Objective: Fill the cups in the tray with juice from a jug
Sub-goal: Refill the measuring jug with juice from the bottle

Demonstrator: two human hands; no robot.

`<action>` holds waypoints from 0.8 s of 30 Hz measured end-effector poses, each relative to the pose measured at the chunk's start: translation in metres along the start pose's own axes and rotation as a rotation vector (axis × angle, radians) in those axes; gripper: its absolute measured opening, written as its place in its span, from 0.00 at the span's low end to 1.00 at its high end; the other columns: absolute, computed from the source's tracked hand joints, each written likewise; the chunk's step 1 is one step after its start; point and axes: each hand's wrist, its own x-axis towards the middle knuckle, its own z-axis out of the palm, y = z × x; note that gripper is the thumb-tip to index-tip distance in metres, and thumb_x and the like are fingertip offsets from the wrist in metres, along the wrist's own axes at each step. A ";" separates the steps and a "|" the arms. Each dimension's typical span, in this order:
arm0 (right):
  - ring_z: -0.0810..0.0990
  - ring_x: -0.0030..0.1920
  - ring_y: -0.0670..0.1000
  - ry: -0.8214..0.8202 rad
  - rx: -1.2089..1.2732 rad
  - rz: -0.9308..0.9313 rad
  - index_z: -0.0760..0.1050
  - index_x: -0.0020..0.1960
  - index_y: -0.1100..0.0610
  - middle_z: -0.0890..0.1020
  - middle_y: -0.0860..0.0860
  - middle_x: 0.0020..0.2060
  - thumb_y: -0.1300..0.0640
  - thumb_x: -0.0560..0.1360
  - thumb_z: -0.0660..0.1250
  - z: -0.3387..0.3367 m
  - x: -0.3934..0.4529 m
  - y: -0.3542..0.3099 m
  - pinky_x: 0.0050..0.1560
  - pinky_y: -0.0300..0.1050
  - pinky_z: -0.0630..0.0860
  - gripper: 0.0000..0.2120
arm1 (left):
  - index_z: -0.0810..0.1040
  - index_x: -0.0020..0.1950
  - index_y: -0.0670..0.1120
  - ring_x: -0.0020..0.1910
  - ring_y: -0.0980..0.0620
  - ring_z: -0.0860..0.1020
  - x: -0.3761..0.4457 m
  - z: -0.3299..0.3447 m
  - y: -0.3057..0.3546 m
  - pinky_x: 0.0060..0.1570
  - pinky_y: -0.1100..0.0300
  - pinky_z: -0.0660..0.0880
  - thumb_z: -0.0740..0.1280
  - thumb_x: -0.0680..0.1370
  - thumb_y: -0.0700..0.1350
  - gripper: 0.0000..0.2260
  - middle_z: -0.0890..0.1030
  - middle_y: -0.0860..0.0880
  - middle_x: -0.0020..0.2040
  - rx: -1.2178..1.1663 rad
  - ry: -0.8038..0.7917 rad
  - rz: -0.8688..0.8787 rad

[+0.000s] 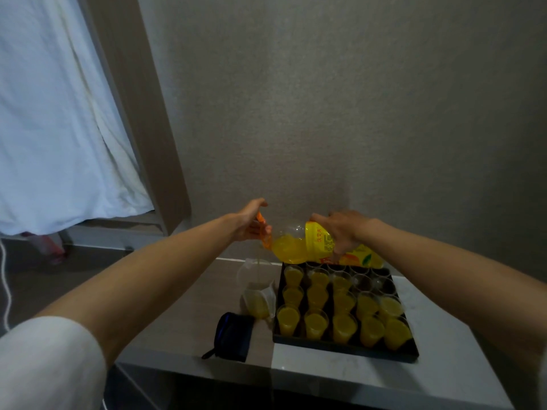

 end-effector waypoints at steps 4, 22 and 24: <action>0.80 0.52 0.59 -0.005 0.005 -0.002 0.53 0.77 0.45 0.79 0.57 0.58 0.37 0.60 0.83 0.001 0.001 -0.001 0.49 0.54 0.81 0.56 | 0.70 0.38 0.42 0.37 0.46 0.78 0.000 0.001 0.001 0.45 0.54 0.78 0.60 0.80 0.56 0.19 0.80 0.40 0.37 0.004 0.001 -0.004; 0.80 0.54 0.60 -0.009 0.004 0.003 0.54 0.77 0.44 0.79 0.57 0.59 0.36 0.58 0.83 0.006 0.003 0.003 0.53 0.57 0.81 0.57 | 0.70 0.39 0.43 0.40 0.46 0.79 0.006 0.005 -0.001 0.47 0.53 0.78 0.60 0.80 0.57 0.18 0.81 0.39 0.42 0.033 -0.001 -0.002; 0.81 0.54 0.60 -0.009 0.000 0.006 0.54 0.77 0.44 0.79 0.57 0.59 0.36 0.58 0.83 0.006 0.004 0.004 0.53 0.56 0.81 0.58 | 0.70 0.38 0.43 0.39 0.46 0.79 0.007 0.006 -0.001 0.47 0.53 0.78 0.60 0.80 0.56 0.19 0.80 0.40 0.40 0.026 0.000 -0.002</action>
